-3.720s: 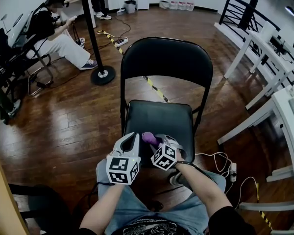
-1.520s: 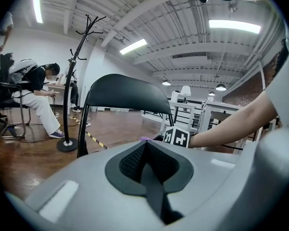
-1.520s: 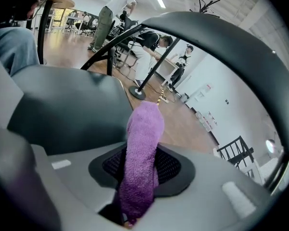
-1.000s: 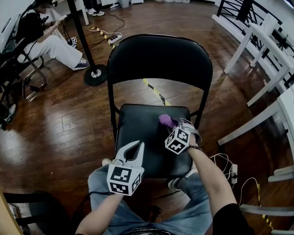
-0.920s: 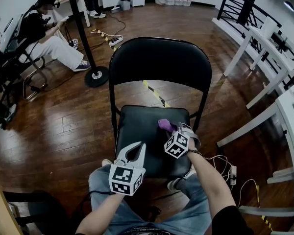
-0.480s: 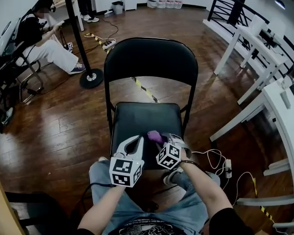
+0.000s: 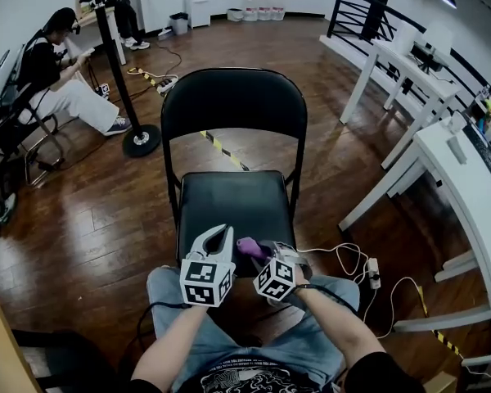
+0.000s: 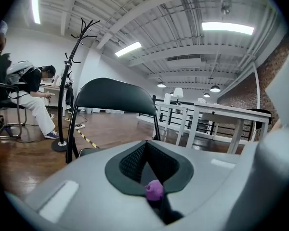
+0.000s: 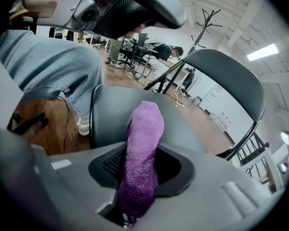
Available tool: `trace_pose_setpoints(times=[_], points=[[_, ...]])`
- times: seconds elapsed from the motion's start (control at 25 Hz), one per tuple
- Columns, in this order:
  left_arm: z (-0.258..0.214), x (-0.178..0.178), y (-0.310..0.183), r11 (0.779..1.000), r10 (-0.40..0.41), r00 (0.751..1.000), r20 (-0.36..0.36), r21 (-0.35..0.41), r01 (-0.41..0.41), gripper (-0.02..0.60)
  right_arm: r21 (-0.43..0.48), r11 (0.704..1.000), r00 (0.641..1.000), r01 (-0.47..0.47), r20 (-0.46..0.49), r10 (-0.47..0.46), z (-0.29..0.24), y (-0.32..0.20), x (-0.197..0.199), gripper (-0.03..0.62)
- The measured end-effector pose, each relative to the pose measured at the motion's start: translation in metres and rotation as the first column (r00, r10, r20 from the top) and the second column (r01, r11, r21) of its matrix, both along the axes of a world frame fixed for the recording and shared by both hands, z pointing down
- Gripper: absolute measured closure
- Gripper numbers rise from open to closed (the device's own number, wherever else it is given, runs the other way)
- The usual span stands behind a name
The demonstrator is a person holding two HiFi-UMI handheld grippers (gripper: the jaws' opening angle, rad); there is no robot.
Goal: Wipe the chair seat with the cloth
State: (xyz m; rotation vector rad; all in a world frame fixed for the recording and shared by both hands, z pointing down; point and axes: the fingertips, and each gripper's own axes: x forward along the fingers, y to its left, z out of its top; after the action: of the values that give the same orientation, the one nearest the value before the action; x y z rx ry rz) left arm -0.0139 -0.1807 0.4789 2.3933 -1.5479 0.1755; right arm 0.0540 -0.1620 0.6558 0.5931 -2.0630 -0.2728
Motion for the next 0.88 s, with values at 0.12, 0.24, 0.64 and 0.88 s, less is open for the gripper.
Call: trace_pose_setpoints(times=[0.12, 0.24, 0.64, 0.88], points=[[0.000, 0.004, 0.003, 1.000, 0.006, 1.000, 0.003, -0.002, -0.006, 0.577, -0.009, 1.000, 1.000, -0.002, 0.014, 0.002, 0.000, 0.016, 0.000, 0.474], [-0.002, 0.006, 0.005, 1.000, 0.009, 1.000, 0.004, 0.003, -0.009, 0.577, -0.013, 1.000, 1.000, 0.000, 0.016, 0.000, 0.002, 0.023, -0.002, 0.474], [0.000, 0.008, 0.010, 1.000, 0.010, 1.000, -0.008, -0.008, -0.010, 0.577, -0.007, 1.000, 1.000, 0.010, 0.017, -0.010, 0.004, 0.026, -0.002, 0.474], [0.001, 0.007, 0.000, 1.000, 0.012, 1.000, -0.019, -0.006, -0.012, 0.577, 0.024, 0.999, 0.998, -0.039, 0.058, 0.038, -0.017, -0.025, 0.008, 0.474]])
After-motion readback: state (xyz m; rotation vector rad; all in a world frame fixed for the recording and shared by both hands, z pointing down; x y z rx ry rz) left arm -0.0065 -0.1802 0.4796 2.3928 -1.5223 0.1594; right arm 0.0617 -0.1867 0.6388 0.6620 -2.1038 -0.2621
